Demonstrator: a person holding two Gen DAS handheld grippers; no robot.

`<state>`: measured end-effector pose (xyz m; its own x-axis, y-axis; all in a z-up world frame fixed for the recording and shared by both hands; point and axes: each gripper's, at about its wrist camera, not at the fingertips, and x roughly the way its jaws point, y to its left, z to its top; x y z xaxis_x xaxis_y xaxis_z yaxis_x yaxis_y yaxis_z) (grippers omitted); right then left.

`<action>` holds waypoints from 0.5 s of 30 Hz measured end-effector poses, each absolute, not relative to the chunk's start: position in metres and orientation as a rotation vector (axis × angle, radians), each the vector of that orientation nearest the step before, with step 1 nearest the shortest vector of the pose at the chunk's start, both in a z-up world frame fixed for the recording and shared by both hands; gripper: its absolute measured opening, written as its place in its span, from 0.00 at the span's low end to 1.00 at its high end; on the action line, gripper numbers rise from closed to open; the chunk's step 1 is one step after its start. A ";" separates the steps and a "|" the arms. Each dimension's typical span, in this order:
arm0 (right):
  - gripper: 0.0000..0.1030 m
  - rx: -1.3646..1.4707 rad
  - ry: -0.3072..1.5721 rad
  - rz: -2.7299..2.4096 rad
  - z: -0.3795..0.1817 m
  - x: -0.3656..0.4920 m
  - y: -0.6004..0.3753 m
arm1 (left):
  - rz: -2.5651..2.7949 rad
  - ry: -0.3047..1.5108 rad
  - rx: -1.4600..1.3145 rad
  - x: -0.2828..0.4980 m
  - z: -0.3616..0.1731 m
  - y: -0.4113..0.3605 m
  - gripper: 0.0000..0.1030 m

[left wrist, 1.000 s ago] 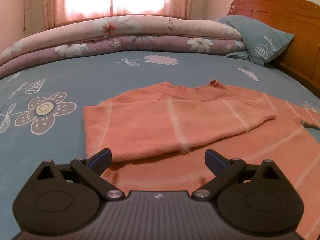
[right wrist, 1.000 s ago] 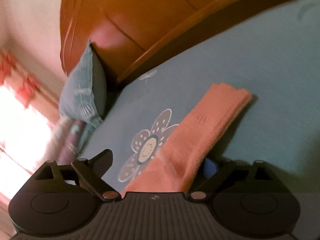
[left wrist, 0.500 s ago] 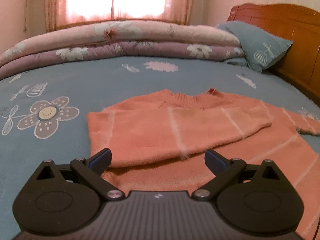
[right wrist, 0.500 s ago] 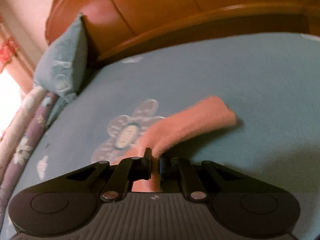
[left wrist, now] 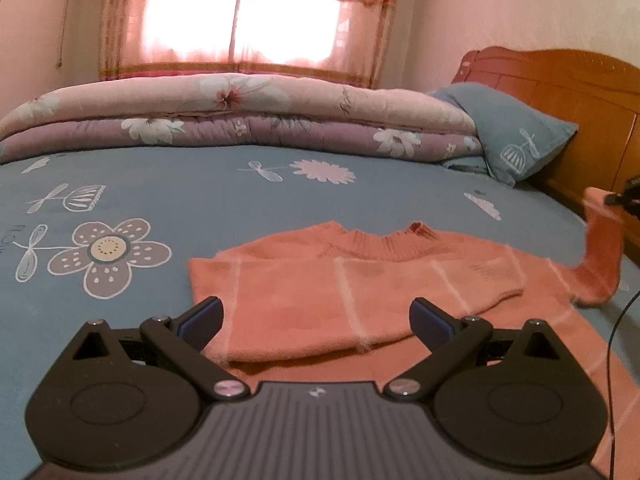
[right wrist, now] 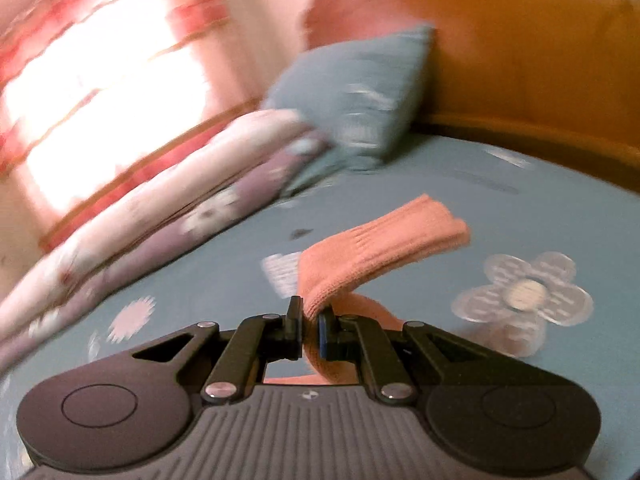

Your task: Fold clothes

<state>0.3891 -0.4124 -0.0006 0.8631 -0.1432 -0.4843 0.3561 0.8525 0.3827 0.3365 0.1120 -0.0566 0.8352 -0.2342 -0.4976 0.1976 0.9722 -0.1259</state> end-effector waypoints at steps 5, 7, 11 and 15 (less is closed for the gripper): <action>0.09 0.385 0.505 -0.151 0.009 0.420 -0.354 | -0.206 0.516 -0.095 0.335 -0.051 0.122 0.96; 0.09 0.352 0.524 -0.104 0.010 0.431 -0.332 | -0.199 0.511 -0.109 0.335 -0.050 0.126 0.96; 0.09 0.294 0.555 -0.027 0.009 0.451 -0.291 | -0.190 0.501 -0.122 0.333 -0.048 0.132 0.96; 0.09 0.248 0.584 0.027 0.005 0.460 -0.255 | -0.184 0.495 -0.134 0.332 -0.046 0.137 0.96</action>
